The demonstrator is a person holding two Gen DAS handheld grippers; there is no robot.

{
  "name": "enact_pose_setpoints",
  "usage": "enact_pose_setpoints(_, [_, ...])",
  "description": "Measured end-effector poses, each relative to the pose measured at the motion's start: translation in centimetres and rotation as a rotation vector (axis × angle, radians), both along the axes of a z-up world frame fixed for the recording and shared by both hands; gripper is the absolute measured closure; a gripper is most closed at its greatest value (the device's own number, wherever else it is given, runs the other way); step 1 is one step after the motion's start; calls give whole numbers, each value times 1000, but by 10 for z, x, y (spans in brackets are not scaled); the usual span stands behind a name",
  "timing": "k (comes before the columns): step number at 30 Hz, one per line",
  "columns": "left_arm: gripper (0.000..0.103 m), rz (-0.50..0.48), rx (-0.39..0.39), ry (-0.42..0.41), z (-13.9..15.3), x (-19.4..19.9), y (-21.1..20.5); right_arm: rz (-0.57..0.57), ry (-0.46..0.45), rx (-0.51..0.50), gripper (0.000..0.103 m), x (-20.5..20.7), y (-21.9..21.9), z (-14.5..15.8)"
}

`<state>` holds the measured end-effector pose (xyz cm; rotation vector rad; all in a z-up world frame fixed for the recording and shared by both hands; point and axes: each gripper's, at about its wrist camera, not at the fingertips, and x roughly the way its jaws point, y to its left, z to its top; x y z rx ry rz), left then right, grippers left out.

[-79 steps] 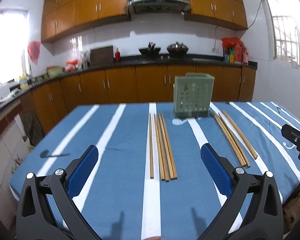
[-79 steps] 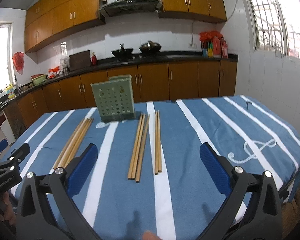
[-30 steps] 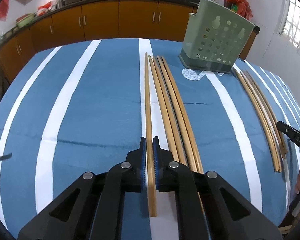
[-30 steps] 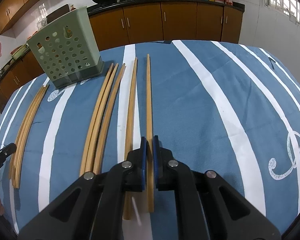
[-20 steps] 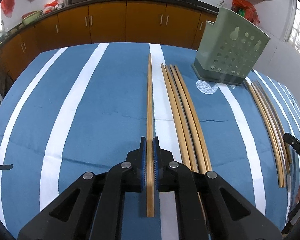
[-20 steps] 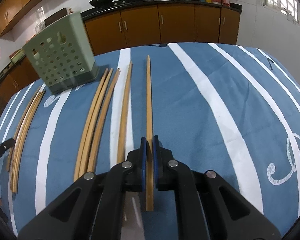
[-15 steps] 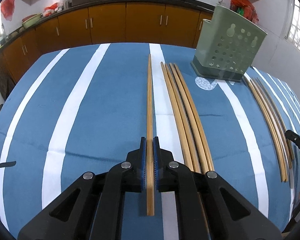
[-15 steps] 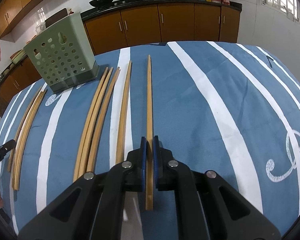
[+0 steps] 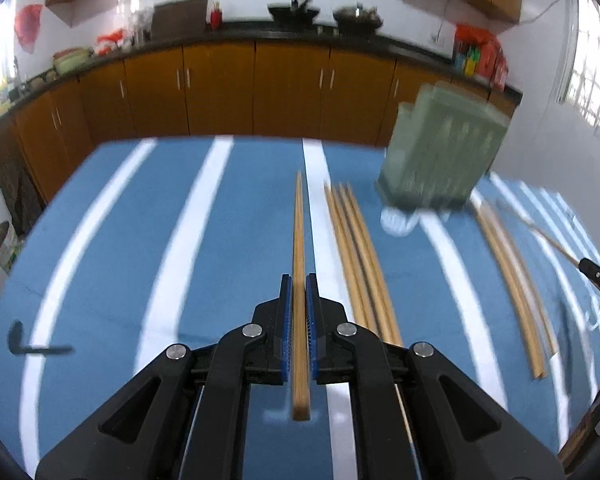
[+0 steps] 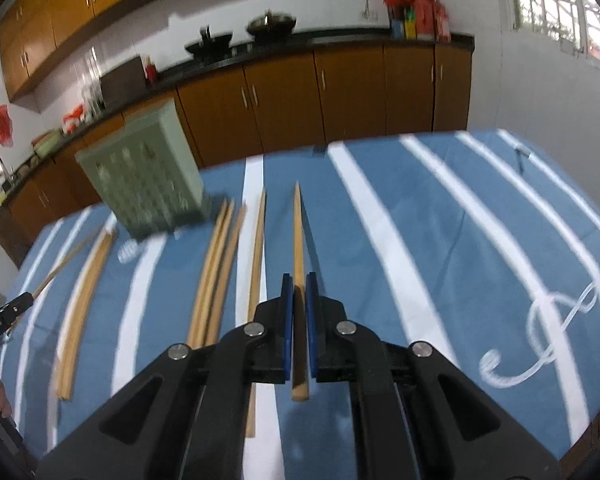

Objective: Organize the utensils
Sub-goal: 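Lift the left gripper's chopstick upright over the green holder while the right gripper carries its own, then lower the left gripper's chopstick into the holder and open it while the right gripper releases its own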

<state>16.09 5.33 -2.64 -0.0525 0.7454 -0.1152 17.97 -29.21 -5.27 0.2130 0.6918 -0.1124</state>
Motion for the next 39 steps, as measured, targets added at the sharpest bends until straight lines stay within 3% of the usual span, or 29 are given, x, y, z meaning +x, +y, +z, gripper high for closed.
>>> enact_pose_setpoints(7, [96, 31, -42, -149, 54, 1, 13, -22, -141, -28, 96, -7, -9, 50])
enact_pose_setpoints(14, [96, 57, -56, -223, 88, 25, 21, -27, -251, -71, 96, 1, -12, 95])
enact_pose_setpoints(26, [96, -27, -96, -445, 195, 27, -22, 119, -540, 31, 96, 16, 9, 220])
enact_pose_setpoints(31, [96, -95, -118, -476, 201, 29, -53, 179, -543, 7, 96, 40, 33, 225])
enact_pose_setpoints(39, [96, -153, -117, -383, 157, 57, -81, 197, -411, 11, 96, 88, 52, 184])
